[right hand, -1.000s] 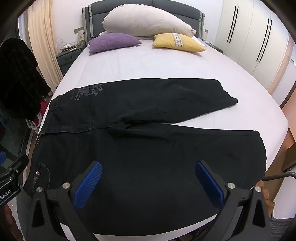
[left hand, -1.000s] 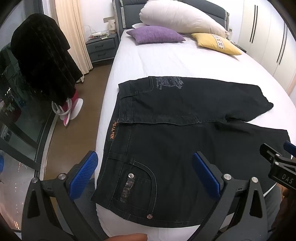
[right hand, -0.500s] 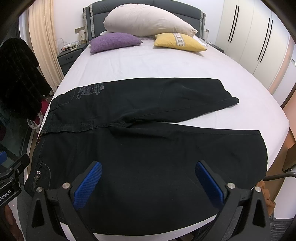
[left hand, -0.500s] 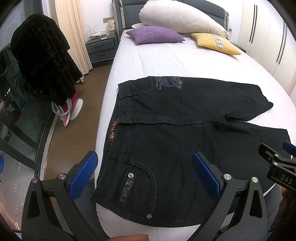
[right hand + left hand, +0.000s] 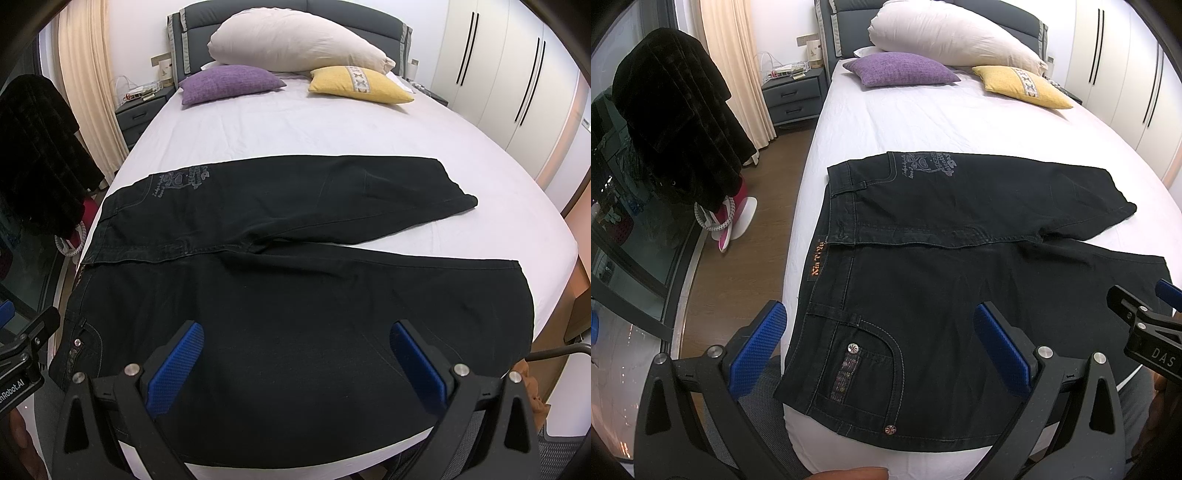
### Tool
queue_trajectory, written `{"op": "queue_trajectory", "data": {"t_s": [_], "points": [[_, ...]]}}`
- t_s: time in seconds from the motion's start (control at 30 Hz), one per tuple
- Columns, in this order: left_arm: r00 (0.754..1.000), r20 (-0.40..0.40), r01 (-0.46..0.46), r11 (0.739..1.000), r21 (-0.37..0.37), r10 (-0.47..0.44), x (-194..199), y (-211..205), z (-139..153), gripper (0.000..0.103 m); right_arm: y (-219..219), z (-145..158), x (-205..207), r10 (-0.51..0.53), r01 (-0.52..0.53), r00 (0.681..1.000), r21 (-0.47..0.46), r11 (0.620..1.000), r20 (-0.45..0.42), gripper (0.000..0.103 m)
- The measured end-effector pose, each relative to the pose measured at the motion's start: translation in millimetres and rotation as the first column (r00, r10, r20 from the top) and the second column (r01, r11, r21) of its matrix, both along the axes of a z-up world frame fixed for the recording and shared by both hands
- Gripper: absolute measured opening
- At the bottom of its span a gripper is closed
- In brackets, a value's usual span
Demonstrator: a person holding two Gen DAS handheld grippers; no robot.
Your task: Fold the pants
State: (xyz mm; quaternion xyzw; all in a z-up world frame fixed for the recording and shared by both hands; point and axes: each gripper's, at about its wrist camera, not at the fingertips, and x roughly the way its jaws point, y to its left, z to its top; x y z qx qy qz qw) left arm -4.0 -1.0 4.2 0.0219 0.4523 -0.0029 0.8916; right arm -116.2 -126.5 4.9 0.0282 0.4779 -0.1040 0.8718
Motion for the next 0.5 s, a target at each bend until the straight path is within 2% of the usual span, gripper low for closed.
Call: {"op": "queue_trajectory", "data": {"t_s": [0.5], "points": [[1.0, 0.0, -0.001, 1.0, 0.001, 0.001, 0.4, 0.5, -1.8, 0.103, 0.9, -0.4, -0.1, 0.001, -0.001, 1.0, 0.001, 1.0, -0.001, 0.103]]}}
